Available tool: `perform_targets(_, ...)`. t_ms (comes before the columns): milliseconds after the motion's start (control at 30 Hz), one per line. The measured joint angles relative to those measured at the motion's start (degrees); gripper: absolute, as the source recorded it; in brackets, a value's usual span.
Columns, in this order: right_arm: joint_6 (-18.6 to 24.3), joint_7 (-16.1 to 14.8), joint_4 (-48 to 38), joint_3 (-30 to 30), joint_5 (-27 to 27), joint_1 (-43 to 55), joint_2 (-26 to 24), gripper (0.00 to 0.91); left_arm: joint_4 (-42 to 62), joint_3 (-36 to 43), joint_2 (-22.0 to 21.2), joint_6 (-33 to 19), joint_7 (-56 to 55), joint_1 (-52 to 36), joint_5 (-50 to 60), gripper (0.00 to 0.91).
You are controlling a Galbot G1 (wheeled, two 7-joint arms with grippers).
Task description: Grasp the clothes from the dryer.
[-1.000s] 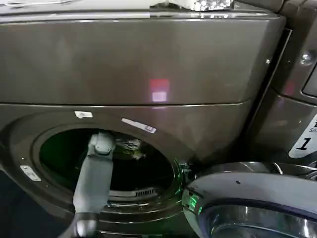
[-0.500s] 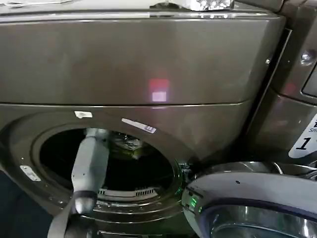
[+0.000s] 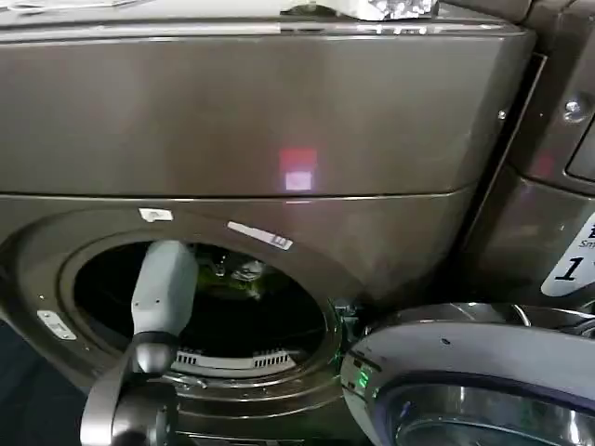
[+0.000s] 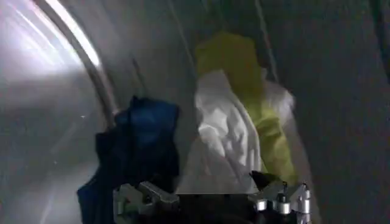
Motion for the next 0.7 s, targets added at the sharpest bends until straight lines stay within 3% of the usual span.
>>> perform_targets(633, 1.47, -0.24, -1.15, -1.75, -1.40, 0.56, 0.74, 0.907, 13.26, -0.61, -0.14, 1.84, -6.32, -2.82, -0.54, 0.907)
perform_targets(667, 1.50, -0.25, -1.17, -1.77, -1.42, 0.56, 0.74, 0.907, 13.77, -0.70, -0.11, 2.07, -6.37, -2.88, -0.64, 0.546)
perform_targets(700, 1.54, -0.25, -1.20, -1.77, -1.43, 0.56, 0.74, 0.907, 14.27, -0.79, -0.10, 2.32, -6.40, -2.98, -0.77, 0.068)
